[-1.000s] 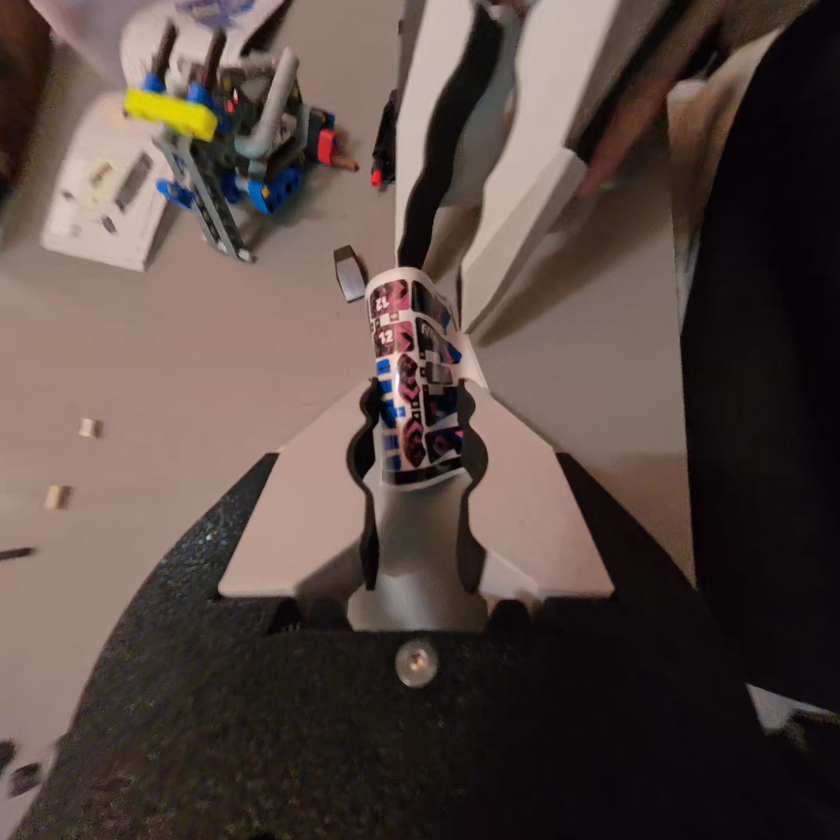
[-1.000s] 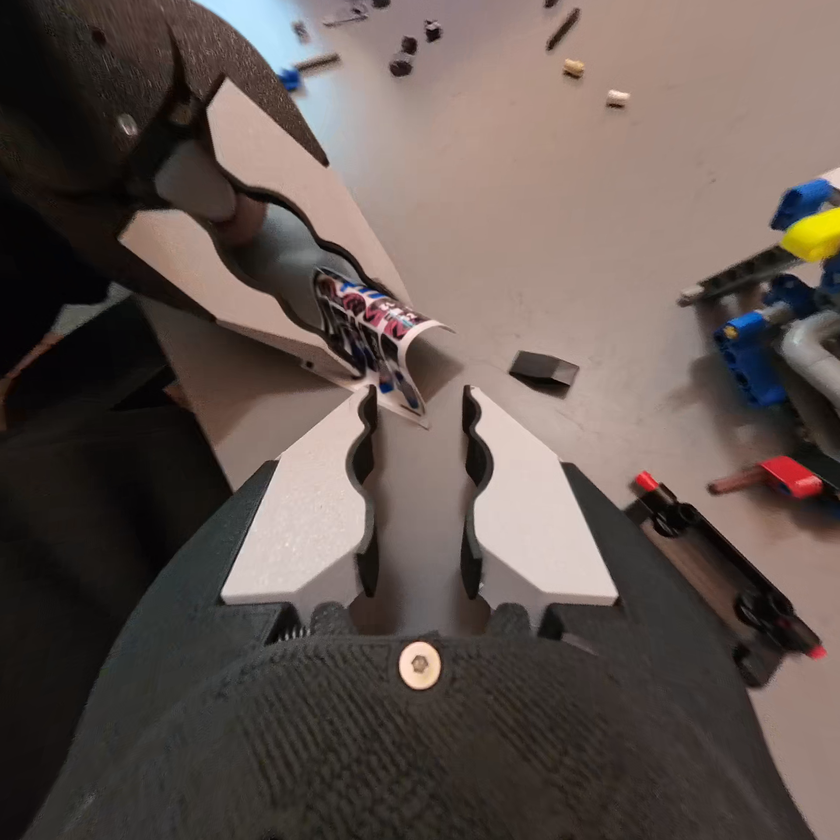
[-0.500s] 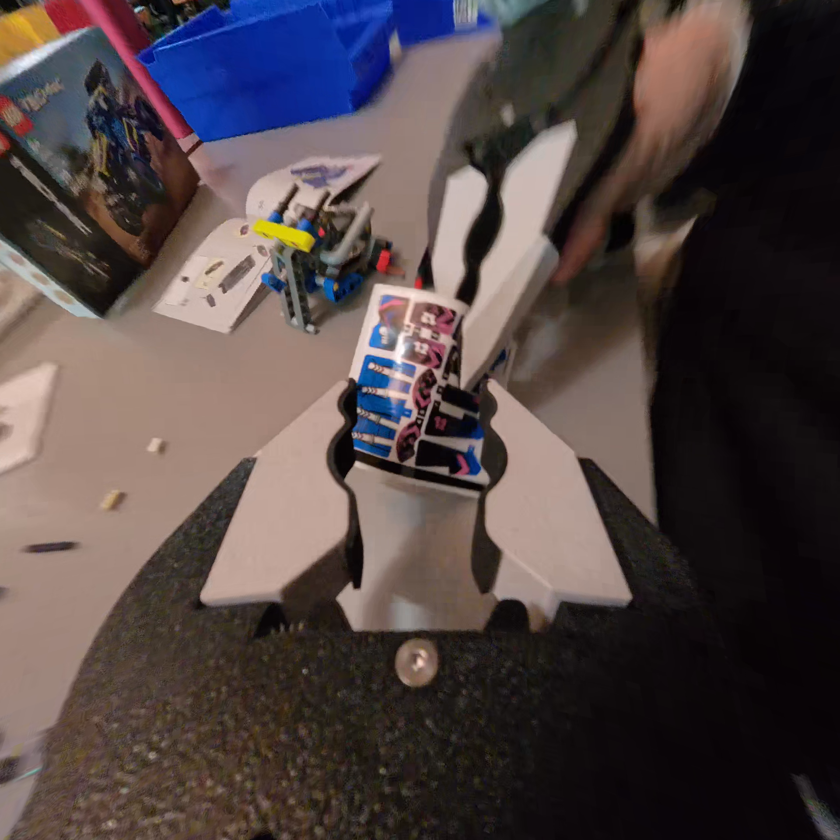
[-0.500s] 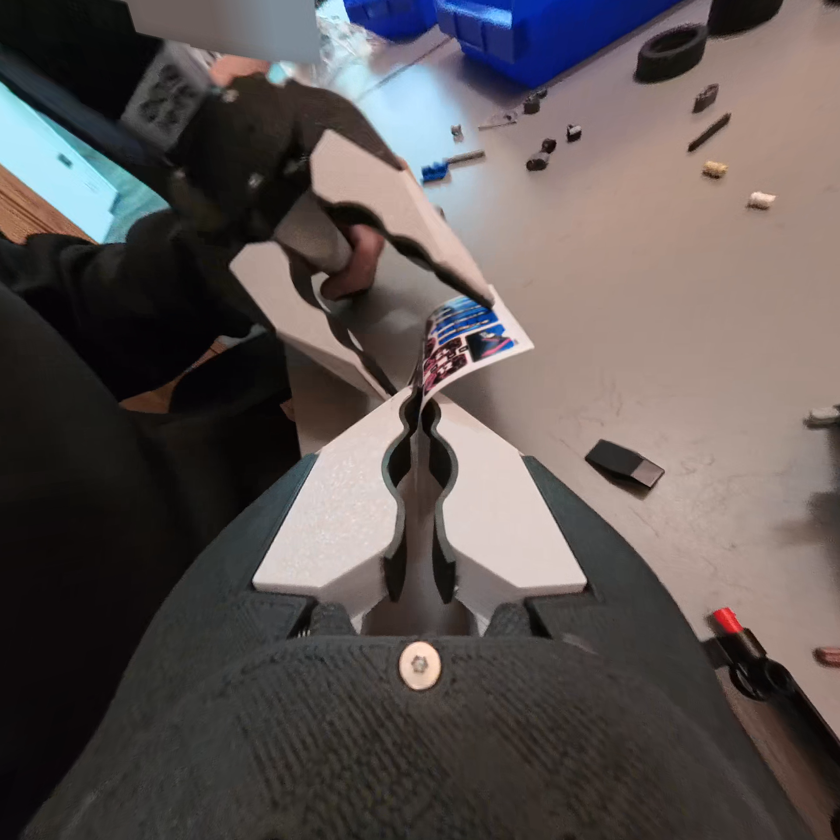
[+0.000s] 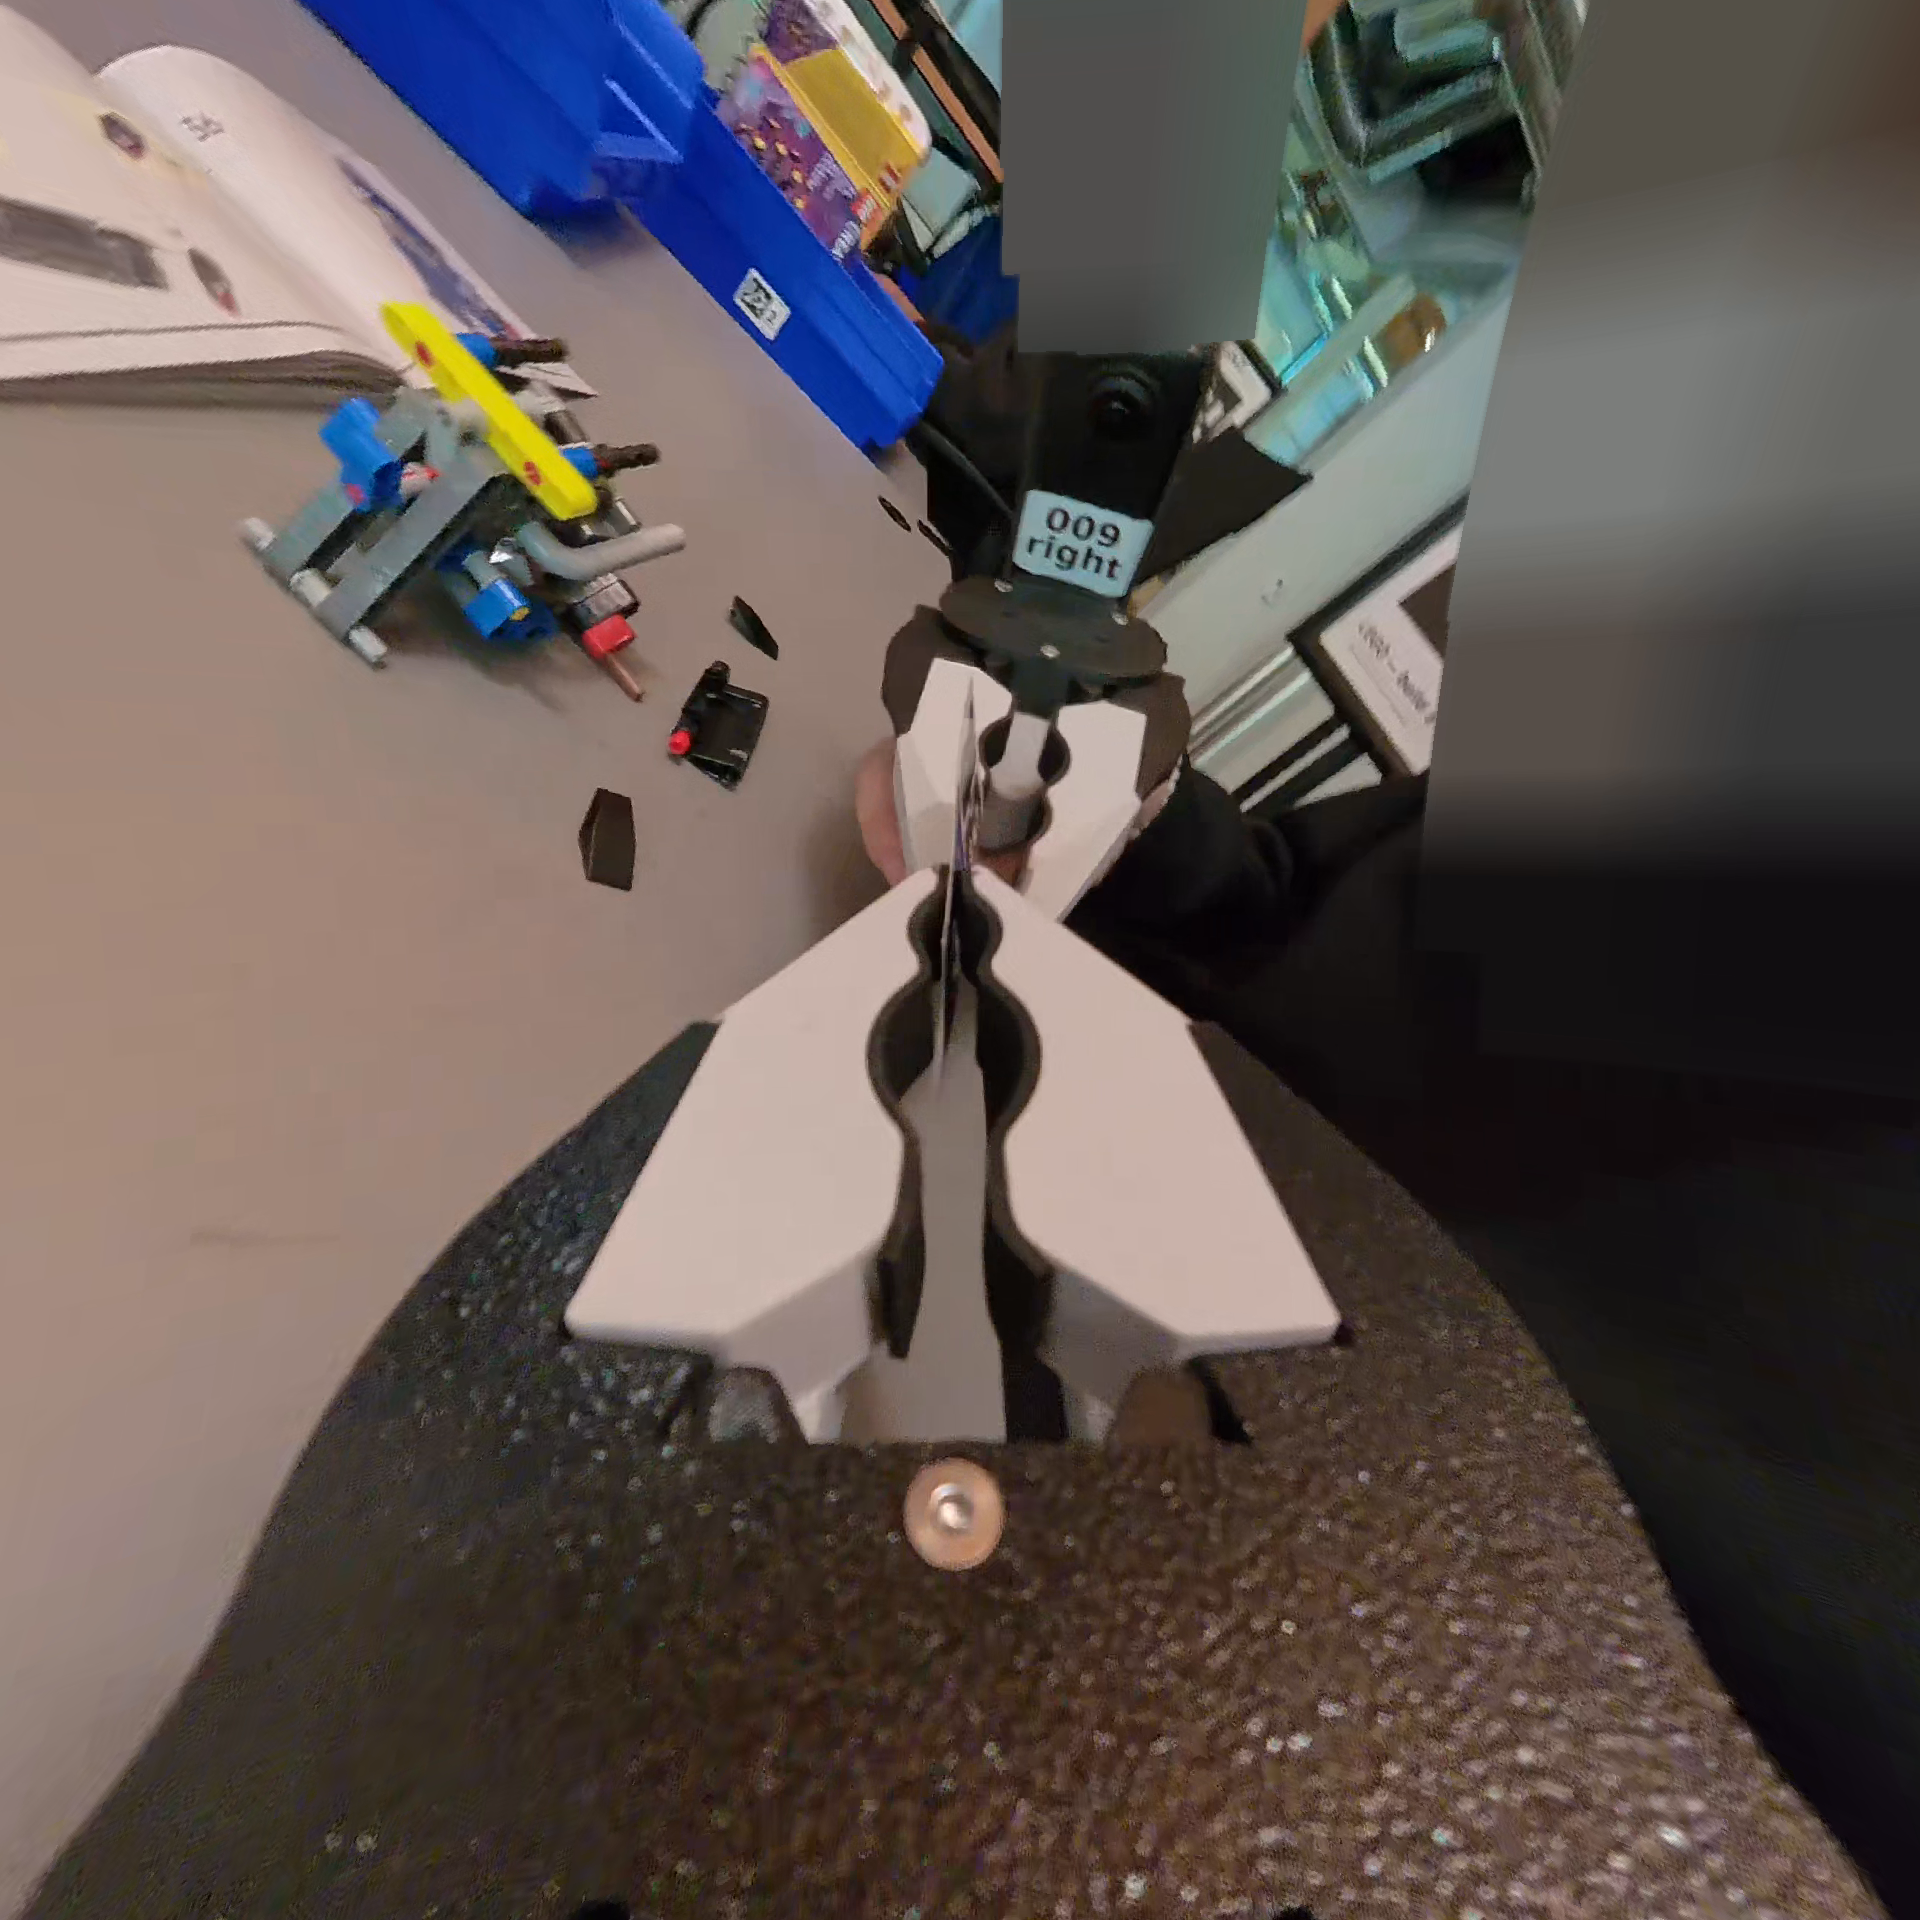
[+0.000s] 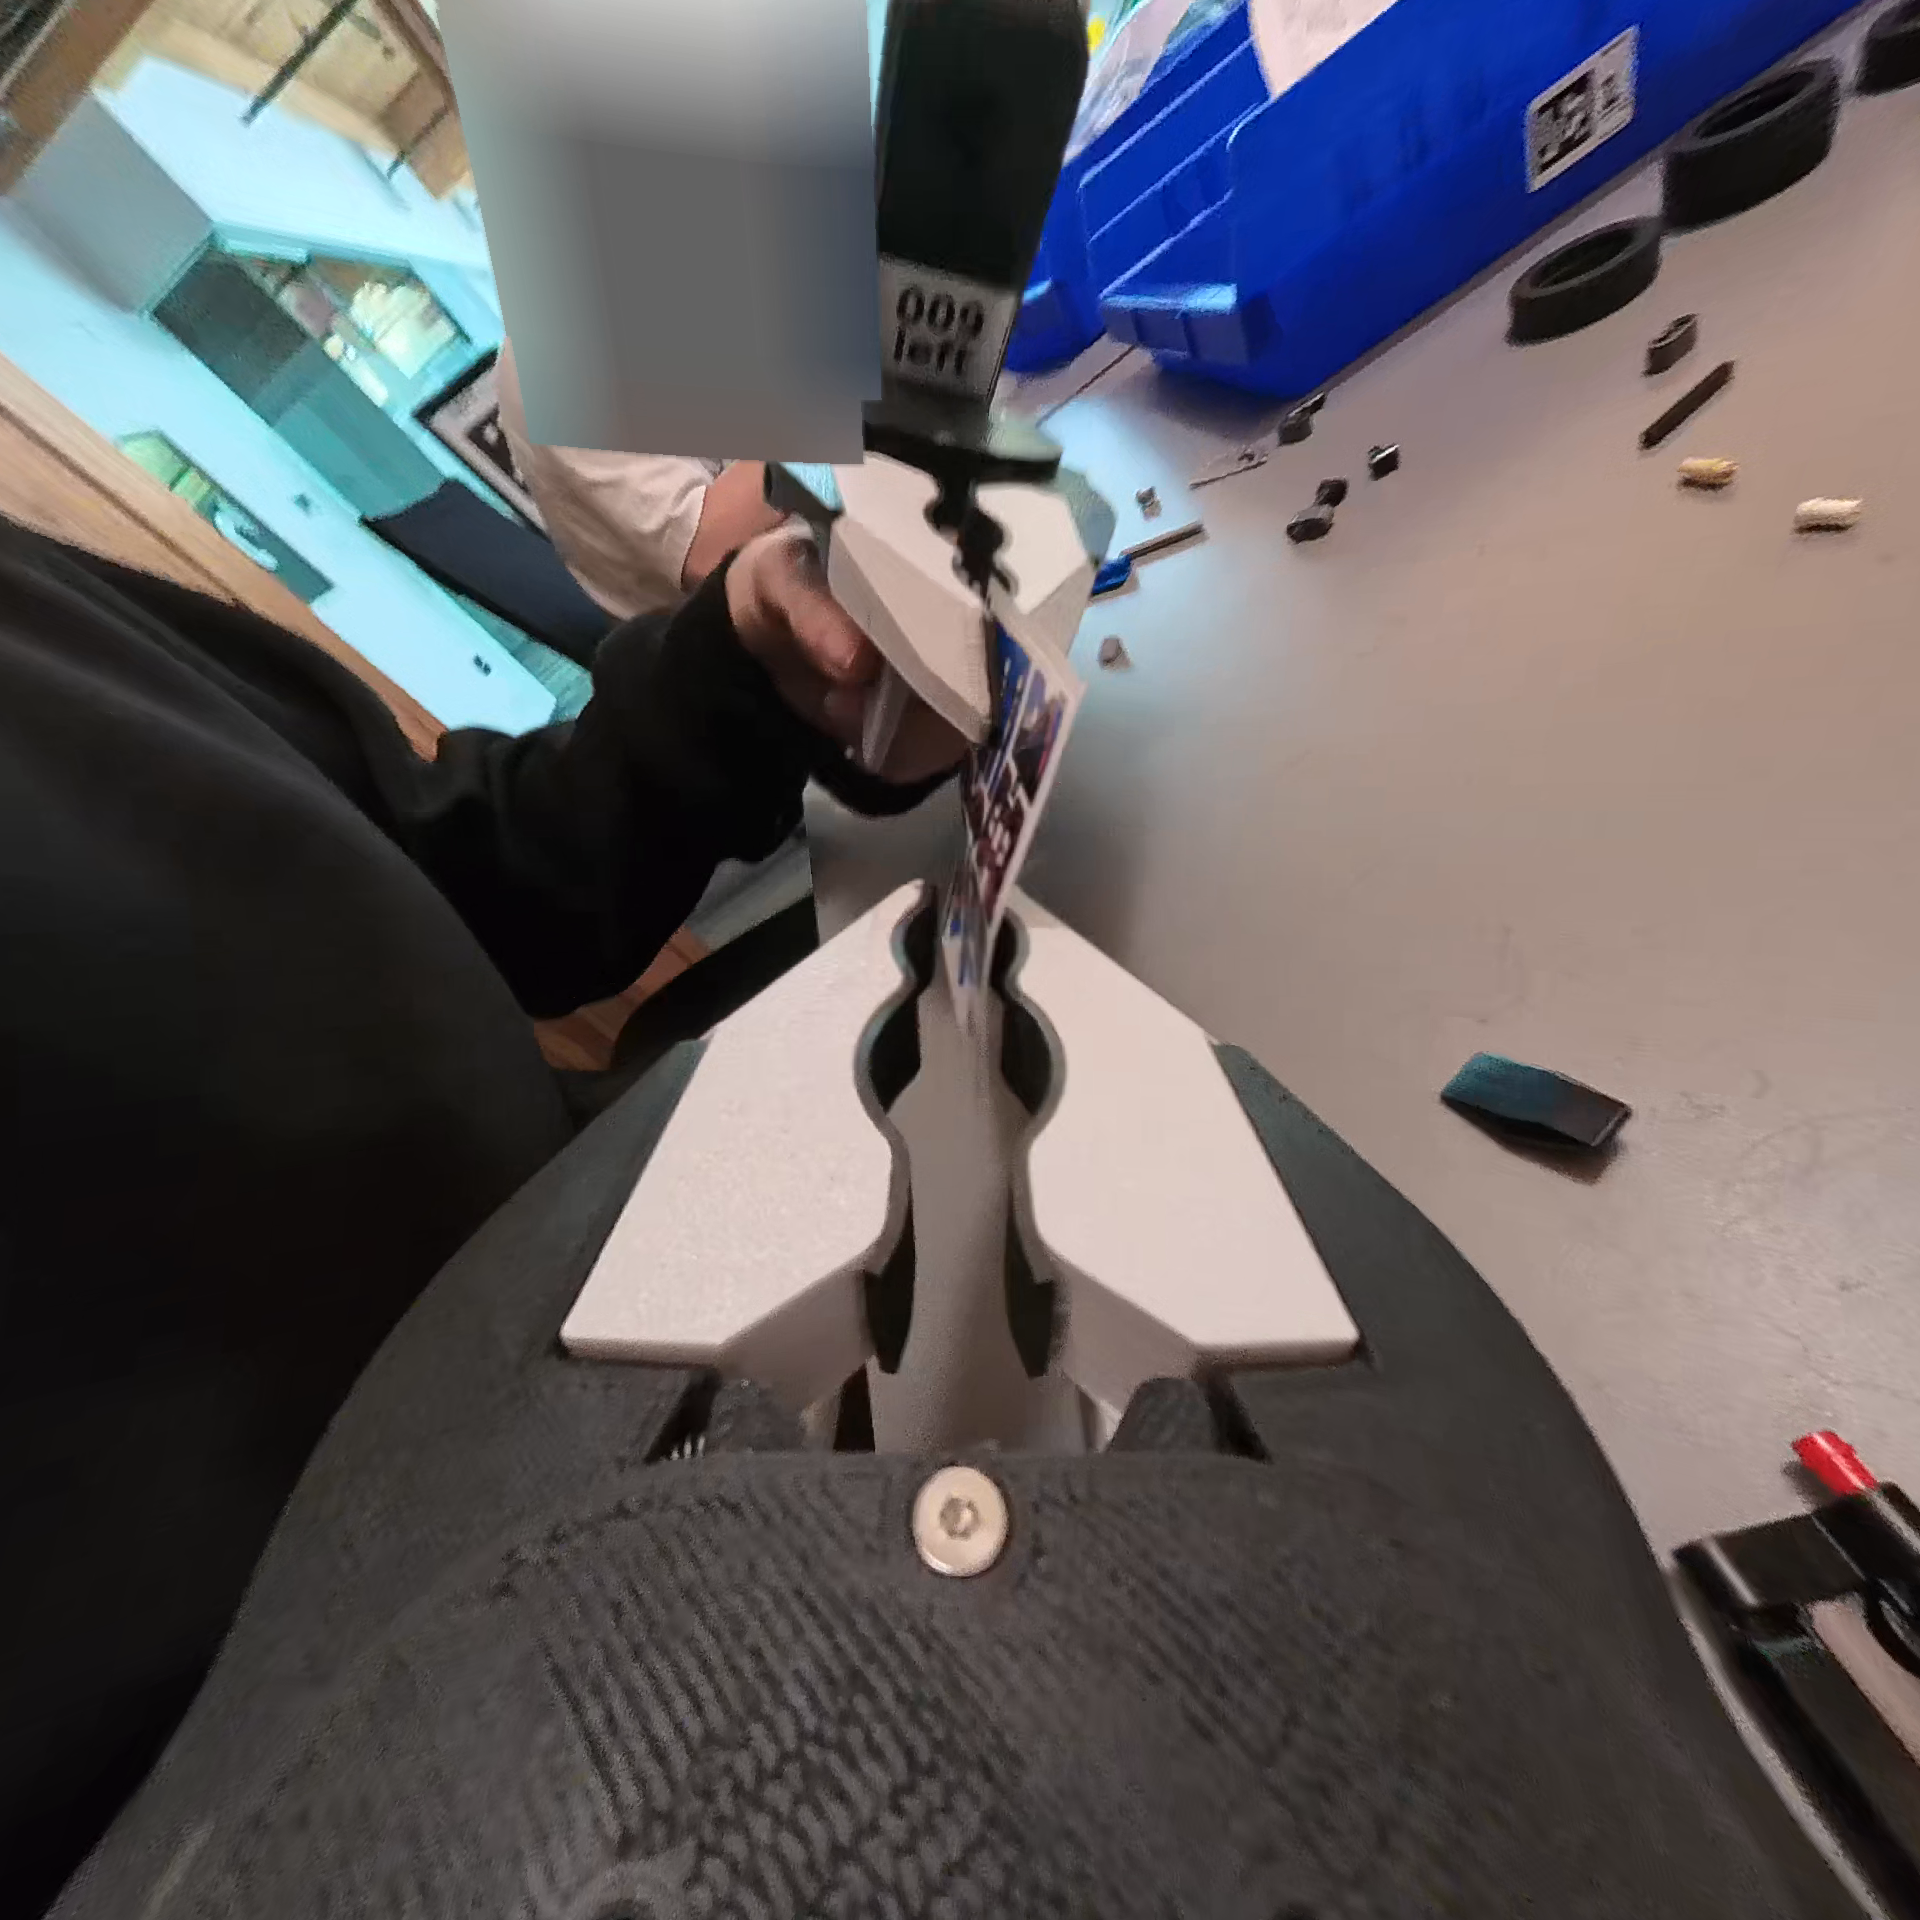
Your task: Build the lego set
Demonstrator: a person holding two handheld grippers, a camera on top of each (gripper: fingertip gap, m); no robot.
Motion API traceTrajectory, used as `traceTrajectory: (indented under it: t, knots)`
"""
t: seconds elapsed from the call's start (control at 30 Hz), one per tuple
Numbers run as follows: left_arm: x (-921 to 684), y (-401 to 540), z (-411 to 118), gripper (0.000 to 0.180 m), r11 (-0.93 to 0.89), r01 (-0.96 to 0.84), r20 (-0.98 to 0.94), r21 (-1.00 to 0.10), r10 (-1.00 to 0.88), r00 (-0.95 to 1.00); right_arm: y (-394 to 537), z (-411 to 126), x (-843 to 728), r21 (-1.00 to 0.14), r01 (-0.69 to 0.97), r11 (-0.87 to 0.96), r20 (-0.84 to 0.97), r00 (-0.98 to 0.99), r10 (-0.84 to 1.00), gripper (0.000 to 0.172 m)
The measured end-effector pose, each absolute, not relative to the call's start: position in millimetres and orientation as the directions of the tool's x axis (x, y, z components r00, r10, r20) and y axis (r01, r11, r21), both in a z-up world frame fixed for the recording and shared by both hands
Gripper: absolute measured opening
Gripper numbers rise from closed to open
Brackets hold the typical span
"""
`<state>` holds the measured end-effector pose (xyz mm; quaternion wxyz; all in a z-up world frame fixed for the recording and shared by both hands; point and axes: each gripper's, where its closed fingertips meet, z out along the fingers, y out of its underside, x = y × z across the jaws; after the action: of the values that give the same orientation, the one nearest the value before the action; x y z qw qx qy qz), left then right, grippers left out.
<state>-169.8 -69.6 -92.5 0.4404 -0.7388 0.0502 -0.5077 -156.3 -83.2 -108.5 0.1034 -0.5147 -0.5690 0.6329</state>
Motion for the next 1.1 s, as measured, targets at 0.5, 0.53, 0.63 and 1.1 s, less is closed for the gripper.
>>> traceTrajectory:
  t: [0.5,0.53,0.63,1.1]
  knots:
    - [-179.8,-60.6,-89.1,0.003,-0.577,0.571,0.811,-0.583,-0.376,0.449,-66.0,-95.8,-159.8,-0.809,0.371,-0.456,-0.582,-0.394,0.712,0.000]
    - [-185.5,-58.4,-91.1,0.008,-0.550,0.550,0.774,-0.628,-0.369,0.515,-64.5,-97.0,-159.5,-0.798,0.378,-0.469,-0.596,-0.383,0.706,0.000]
    - [-205.4,-56.2,-87.6,0.013,-0.403,0.314,0.467,-0.860,-0.370,0.803,-61.3,-100.5,-159.3,-0.748,0.396,-0.533,-0.660,-0.352,0.664,0.000]
    - [-144.8,-75.2,-105.2,0.026,-0.285,-0.600,-0.275,-0.748,-0.689,0.671,-82.3,-95.4,-155.4,-0.766,0.418,-0.487,-0.640,-0.434,0.634,0.000]
